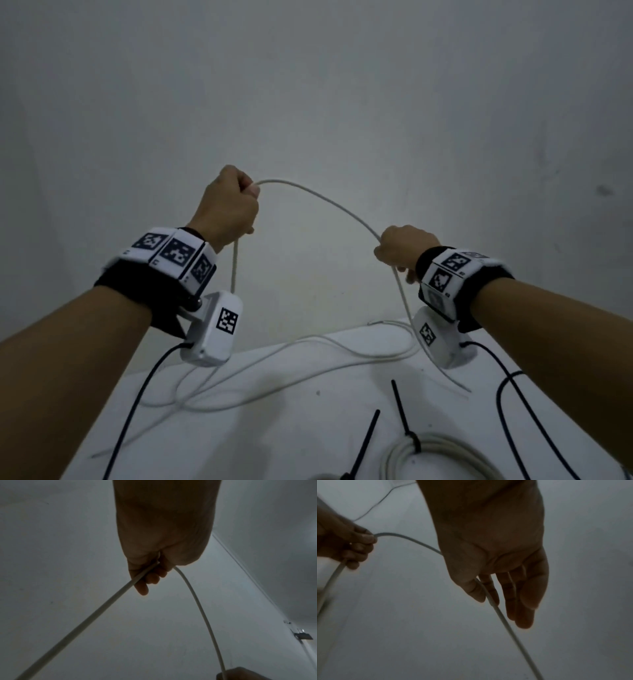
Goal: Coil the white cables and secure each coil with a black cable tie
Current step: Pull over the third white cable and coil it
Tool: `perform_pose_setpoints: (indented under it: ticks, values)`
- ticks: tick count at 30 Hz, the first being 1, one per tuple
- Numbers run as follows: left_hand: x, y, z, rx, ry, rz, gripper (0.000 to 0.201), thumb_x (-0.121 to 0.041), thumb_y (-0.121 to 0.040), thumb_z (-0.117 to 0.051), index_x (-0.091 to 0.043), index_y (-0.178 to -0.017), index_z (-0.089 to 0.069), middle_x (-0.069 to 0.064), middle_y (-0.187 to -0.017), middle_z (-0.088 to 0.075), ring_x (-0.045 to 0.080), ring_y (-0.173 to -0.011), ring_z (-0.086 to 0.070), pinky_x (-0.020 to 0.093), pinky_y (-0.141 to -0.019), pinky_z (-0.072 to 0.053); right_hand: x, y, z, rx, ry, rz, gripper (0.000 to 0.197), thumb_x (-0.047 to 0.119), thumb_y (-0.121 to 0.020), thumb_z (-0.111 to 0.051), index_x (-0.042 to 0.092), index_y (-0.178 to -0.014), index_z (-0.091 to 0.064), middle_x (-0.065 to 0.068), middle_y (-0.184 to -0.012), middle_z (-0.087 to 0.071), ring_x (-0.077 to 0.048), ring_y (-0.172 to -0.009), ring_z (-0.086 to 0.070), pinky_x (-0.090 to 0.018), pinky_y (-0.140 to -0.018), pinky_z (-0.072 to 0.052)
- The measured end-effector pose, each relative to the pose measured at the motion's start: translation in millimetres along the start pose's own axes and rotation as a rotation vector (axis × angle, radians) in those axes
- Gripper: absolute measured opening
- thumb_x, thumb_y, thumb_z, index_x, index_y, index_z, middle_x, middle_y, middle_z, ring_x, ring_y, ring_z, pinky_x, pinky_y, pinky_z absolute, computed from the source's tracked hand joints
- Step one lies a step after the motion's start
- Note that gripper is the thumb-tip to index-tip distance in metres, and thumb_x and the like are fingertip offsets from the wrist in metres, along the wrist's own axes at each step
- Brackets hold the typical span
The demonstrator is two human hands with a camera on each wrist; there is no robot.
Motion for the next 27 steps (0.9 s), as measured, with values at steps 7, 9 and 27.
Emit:
perform_pose_setpoints:
  ticks: [7, 9, 27]
  values:
    - [-50.6, 62.9, 28.0, -0.034, 0.301, 0.067, 0.007, -0.012, -0.097, -0.039, -0.011, -0.093, -0.045, 0.005, -0.074, -0.048, 0.017, -0.053, -0.045, 0.03, -0.048, -0.044, 21.8, 76.4, 77.1, -0.134, -1.029, 0.078, 0.02, 0.024, -0.098, -0.044, 0.008, -0.091, -0.052, -0.013, -0.079, -0.057, -0.027, -0.065, -0.06, -0.038, -0.051, -0.056]
    - [-53.7, 89.0, 29.3, -0.026, 0.422, 0.104, 0.011, -0.012, -0.099, -0.038, -0.01, -0.095, -0.049, 0.003, -0.065, -0.043, 0.014, -0.048, -0.04, 0.028, -0.045, -0.042, 29.8, 102.8, 93.3, -0.066, -1.101, 0.156, 0.022, 0.026, -0.098, -0.043, 0.008, -0.09, -0.051, -0.012, -0.081, -0.057, -0.026, -0.065, -0.059, -0.038, -0.053, -0.056]
    - [37.3, 259.2, 37.2, 0.109, 0.451, 0.714, 0.017, -0.004, -0.092, -0.041, -0.001, -0.084, -0.056, 0.013, -0.063, -0.051, 0.022, -0.051, -0.048, 0.027, -0.049, -0.046, -69.9, 220.6, -0.4, -0.099, 0.238, 0.015, 0.044, 0.04, -0.1, -0.034, 0.008, -0.073, -0.047, -0.004, -0.066, -0.048, -0.026, -0.068, -0.053, -0.029, -0.061, -0.037]
Point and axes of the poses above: each hand's wrist, its own y-axis away from the middle knuckle, its own z-axis out of the back of the hand, x = y × z, the point moved 2 cm from there along -y, towards the middle knuckle
